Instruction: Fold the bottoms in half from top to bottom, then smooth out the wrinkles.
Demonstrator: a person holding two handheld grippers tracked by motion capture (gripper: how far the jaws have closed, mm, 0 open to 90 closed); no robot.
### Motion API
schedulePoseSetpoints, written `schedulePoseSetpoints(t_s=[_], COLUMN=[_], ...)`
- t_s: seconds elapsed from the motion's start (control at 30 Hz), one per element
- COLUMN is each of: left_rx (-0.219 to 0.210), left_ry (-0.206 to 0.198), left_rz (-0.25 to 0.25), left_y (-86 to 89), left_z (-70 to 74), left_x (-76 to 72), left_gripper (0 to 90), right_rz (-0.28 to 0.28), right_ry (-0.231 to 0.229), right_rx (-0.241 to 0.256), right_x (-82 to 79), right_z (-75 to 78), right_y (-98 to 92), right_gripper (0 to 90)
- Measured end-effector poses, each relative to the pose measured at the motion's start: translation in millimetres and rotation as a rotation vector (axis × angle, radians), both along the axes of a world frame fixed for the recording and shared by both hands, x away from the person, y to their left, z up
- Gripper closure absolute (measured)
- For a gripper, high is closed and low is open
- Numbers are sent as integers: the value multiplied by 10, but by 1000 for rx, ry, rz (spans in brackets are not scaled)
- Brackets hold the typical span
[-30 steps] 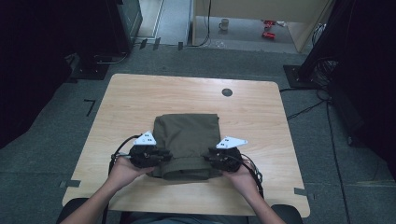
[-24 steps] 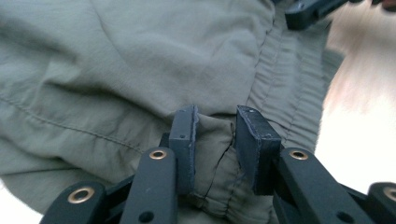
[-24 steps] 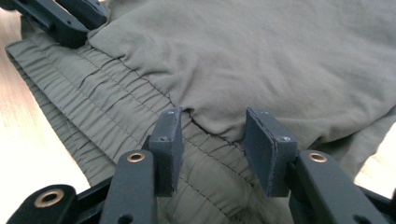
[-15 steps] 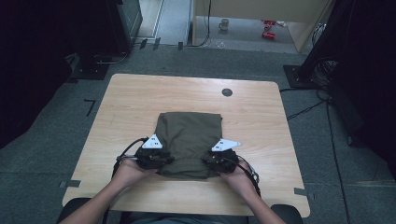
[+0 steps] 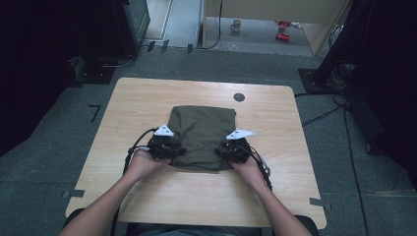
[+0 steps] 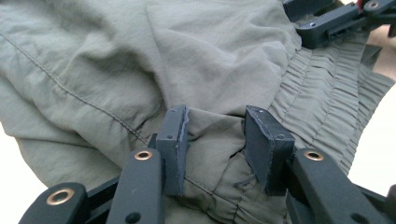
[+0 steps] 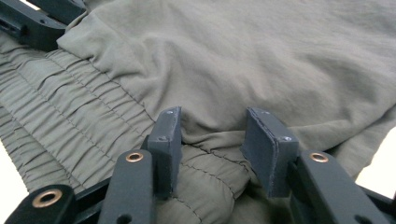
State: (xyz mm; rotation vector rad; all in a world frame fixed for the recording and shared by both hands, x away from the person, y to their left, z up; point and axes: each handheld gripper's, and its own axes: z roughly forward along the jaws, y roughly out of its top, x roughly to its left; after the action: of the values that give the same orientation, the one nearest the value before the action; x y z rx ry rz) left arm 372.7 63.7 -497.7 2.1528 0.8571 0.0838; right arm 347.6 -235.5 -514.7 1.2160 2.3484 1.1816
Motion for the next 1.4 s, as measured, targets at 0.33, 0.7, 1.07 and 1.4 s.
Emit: schedulePoseSetpoints(t_s=[0.33, 0.7, 1.07, 1.4], left_rx=[-13, -41, -11, 30], left_ry=[-5, -55, -127, -133], left_rz=[30, 39, 65, 131], left_y=[-2, 196, 501, 817], left_z=[-2, 269, 331, 279], left_x=[189, 141, 125, 177], left_gripper=[576, 398, 371, 358], right_rz=[-22, -26, -48, -130], right_ry=[30, 3, -52, -64], right_rx=[23, 112, 42, 51], right_x=[228, 145, 100, 143], right_z=[1, 257, 344, 338], right_y=[-23, -158, -409, -743], right_gripper=[548, 373, 347, 345])
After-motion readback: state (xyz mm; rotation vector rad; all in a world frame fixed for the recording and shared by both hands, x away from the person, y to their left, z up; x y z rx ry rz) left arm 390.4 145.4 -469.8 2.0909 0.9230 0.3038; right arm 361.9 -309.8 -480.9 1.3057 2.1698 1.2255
